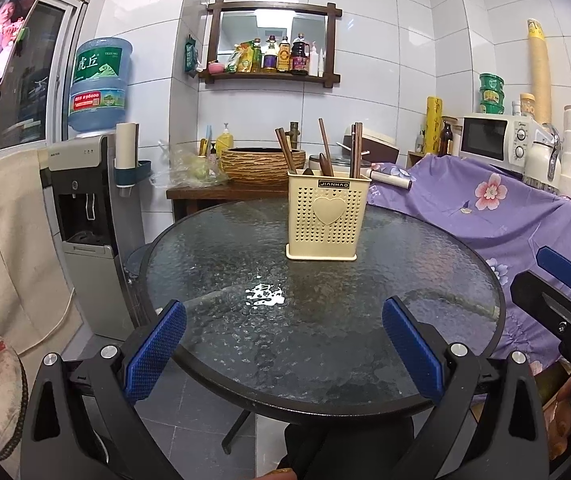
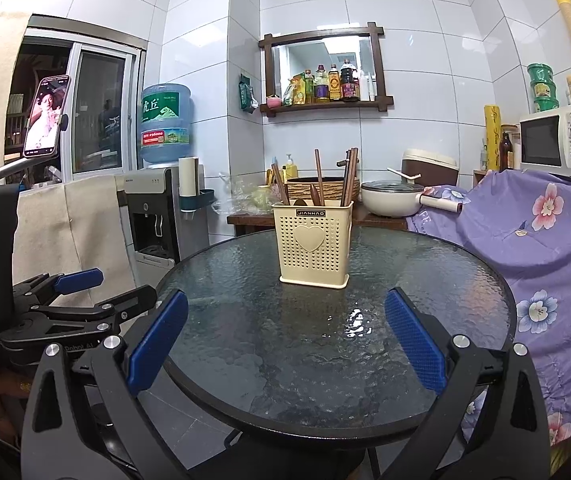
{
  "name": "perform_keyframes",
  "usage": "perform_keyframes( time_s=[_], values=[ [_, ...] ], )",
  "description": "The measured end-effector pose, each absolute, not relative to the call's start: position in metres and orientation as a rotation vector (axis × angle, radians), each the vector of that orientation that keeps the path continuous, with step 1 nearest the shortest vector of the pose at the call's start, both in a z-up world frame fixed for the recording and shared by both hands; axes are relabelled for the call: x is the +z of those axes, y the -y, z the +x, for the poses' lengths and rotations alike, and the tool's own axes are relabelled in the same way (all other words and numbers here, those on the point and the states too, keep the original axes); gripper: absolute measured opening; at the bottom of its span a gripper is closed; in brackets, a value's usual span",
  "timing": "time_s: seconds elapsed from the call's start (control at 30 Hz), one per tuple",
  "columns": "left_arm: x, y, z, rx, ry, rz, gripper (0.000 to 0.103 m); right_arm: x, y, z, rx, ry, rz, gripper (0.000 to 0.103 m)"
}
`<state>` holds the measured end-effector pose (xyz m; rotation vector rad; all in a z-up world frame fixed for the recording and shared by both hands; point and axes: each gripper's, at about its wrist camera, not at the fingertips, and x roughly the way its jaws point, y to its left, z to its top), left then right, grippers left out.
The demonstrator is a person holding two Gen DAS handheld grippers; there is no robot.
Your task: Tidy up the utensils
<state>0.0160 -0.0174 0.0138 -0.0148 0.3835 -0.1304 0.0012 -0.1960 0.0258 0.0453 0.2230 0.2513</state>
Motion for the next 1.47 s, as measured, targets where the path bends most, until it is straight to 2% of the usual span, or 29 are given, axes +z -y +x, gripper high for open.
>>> perform_keyframes(
  time_s=[1.47],
  values=[
    [0.0098, 0.016, 0.0209, -0.081, -0.428, -0.021, 0.097, 0.0168, 0.1948, 0.0054, 0.253, -0.252, 0.046, 0.097]
  ],
)
